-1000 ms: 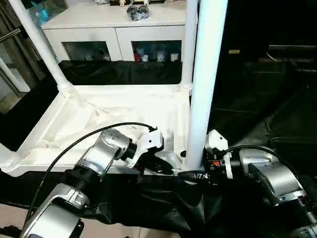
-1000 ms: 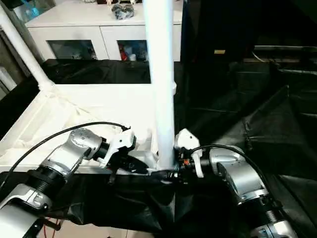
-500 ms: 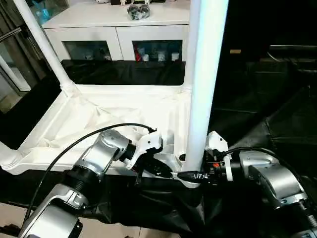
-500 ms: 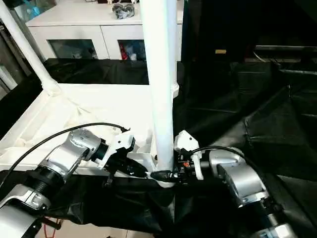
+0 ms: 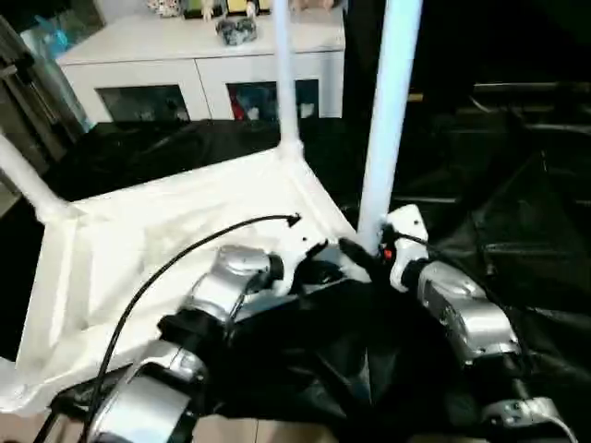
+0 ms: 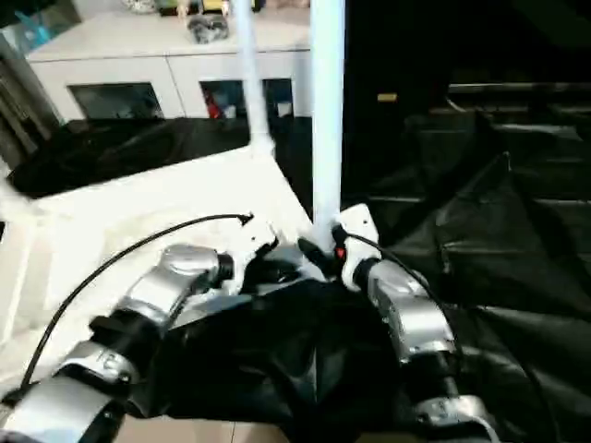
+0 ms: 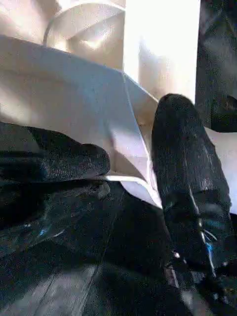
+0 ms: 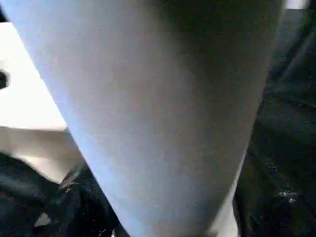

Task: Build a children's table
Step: Rotate leg to tighten

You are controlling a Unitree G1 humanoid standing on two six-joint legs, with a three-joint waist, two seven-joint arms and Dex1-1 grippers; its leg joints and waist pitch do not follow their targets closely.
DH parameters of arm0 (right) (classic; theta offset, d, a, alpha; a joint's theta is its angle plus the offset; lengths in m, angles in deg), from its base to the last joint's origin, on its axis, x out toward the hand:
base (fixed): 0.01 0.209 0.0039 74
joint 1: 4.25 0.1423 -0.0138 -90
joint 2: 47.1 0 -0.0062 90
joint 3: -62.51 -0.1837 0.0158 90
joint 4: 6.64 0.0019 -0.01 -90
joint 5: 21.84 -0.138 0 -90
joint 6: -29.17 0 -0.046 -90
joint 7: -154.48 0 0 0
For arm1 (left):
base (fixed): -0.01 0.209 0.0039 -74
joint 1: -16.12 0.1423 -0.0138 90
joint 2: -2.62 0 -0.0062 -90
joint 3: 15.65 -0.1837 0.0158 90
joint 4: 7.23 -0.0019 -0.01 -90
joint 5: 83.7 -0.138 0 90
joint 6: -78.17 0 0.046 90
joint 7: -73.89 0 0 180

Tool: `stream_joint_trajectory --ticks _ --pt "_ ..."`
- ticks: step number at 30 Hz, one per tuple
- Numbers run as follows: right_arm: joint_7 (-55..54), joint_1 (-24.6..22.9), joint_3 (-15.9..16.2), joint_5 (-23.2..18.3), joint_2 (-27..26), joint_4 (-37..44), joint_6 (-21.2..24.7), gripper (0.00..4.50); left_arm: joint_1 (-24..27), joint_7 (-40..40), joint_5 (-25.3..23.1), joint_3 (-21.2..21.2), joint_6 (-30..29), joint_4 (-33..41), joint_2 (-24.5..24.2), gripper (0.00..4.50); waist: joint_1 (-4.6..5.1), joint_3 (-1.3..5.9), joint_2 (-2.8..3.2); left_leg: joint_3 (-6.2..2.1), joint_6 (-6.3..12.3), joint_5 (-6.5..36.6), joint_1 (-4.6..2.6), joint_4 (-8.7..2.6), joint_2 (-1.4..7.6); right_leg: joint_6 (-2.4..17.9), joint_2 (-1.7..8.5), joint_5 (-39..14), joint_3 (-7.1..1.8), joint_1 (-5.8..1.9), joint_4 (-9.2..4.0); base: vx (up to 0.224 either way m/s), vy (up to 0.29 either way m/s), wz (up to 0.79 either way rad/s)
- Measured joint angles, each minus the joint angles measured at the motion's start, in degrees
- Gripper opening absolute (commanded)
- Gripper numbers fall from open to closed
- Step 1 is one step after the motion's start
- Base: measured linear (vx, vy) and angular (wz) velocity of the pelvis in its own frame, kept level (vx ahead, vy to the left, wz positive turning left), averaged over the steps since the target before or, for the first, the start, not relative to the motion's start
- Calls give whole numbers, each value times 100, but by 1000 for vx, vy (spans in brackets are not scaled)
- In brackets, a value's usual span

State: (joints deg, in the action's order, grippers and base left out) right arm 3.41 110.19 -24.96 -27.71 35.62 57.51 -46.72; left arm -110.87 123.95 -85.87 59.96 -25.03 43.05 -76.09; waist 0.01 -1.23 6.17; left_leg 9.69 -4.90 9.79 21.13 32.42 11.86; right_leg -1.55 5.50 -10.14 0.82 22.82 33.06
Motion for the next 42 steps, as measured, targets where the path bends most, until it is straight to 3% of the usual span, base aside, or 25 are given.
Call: stream_joint_trajectory --ticks 4,6,12,16,17,18,24,30,42 --pt "16 21 -12 -21 -48 -133 -166 333 2 -29 -72 -32 64 -7 25 0 4 -2 -3 -1 0 0 0 -1 0 -1 0 0 0 1 -2 0 0 0" --pt "142 -3 -13 -40 5 -95 -165 371 2 19 -88 -67 117 -6 0 0 5 -3 -8 0 0 0 2 2 -1 0 0 0 0 0 -3 0 0 0" --pt "1258 -246 157 -113 634 332 -153 406 -16 366 -75 -180 355 14 -118 0 -33 -4 -9 0 0 0 18 0 5 31 1 19 2 2 -1 0 0 0" --pt "2078 -472 245 -361 1229 728 -14 406 -22 807 -30 -279 530 16 -244 0 -132 -4 0 -1 3 -1 29 1 10 10 1 4 9 5 -3 0 0 0" --pt "2358 -544 263 -474 1379 864 82 441 -22 984 -9 -328 618 16 -303 0 -167 -7 5 1 5 0 32 1 10 8 1 2 8 7 -5 0 0 0" --pt "2646 -609 278 -566 1531 999 185 446 -22 1199 19 -363 713 16 -377 0 -202 -9 12 2 5 0 34 2 11 7 0 1 9 10 -4 0 0 0" --pt "3330 -663 558 -702 1713 1266 398 448 -23 2024 42 -517 889 81 -671 0 -235 -13 24 10 4 0 34 6 12 7 2 2 8 9 -1 0 0 0" --pt "3492 -660 787 -680 1785 1399 385 448 -23 2342 67 -581 970 91 -763 0 -228 -14 25 17 4 0 36 12 6 8 27 2 6 7 -1 0 0 0" --pt "3529 -644 849 -664 1824 1399 424 353 -18 2479 73 -588 981 91 -807 0 -245 -14 24 18 4 0 38 12 6 7 32 2 10 7 1 0 0 0"
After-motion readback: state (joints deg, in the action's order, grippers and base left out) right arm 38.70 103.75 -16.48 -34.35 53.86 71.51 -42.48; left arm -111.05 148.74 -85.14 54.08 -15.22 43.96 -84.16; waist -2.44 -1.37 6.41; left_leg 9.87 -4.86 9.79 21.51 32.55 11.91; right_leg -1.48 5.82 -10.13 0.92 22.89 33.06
